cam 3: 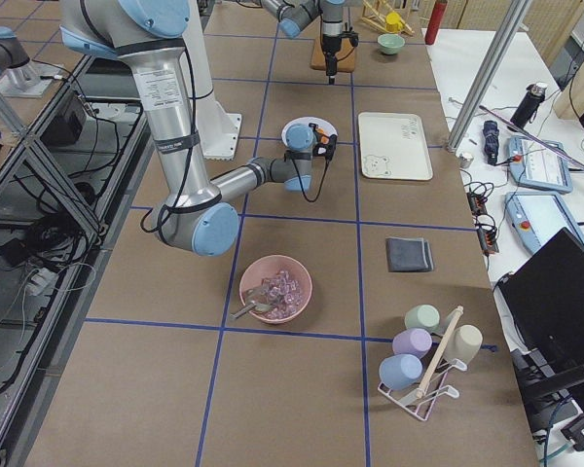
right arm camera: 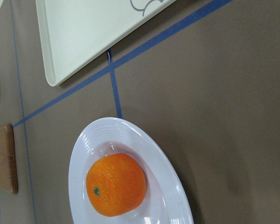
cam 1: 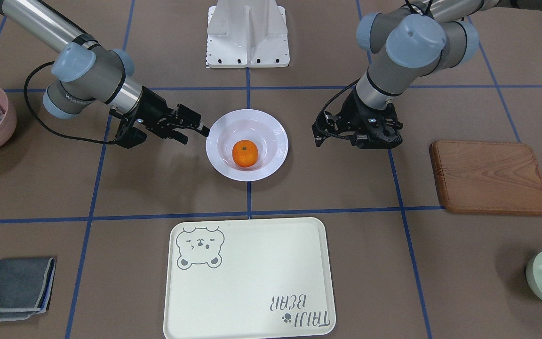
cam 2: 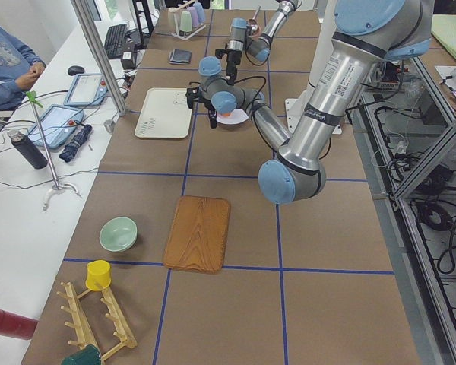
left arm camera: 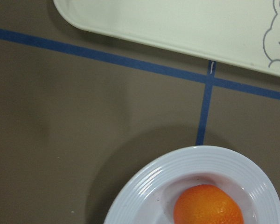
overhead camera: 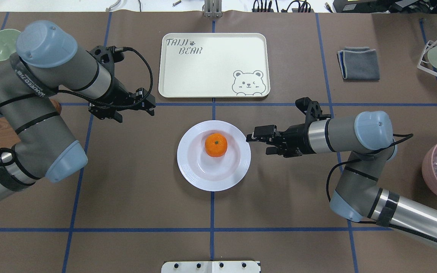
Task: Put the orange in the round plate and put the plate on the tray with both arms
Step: 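Move the right gripper to the plate rim nearest it while the left gripper hovers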
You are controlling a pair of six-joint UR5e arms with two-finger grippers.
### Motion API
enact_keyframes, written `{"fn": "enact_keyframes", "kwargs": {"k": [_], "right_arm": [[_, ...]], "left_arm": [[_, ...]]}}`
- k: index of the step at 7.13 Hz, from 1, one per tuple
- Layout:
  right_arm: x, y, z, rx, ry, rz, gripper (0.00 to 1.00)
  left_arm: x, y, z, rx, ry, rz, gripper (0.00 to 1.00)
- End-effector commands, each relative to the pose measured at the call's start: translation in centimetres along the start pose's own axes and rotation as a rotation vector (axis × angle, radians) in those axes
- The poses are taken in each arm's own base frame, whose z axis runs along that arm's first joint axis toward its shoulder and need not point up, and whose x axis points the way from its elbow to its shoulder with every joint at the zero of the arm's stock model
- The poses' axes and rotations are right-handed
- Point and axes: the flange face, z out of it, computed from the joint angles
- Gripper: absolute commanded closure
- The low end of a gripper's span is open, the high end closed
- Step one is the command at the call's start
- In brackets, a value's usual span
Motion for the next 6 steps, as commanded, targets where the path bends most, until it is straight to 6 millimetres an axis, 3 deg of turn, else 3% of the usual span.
{"fn": "enact_keyframes", "kwargs": {"k": [1, 6], "right_arm": [[2.0, 1.8, 2.1, 0.049, -0.031, 0.044, 0.02], [0.6, 3.2, 4.0, 0.085, -0.067, 0.136, 0.06]], "left_arm": [[-0.1, -0.1, 0.2, -0.001, -0.004, -0.006, 0.02], [-0.2, -0.1, 0.4, -0.001, -0.009, -0.009, 0.02]]}}
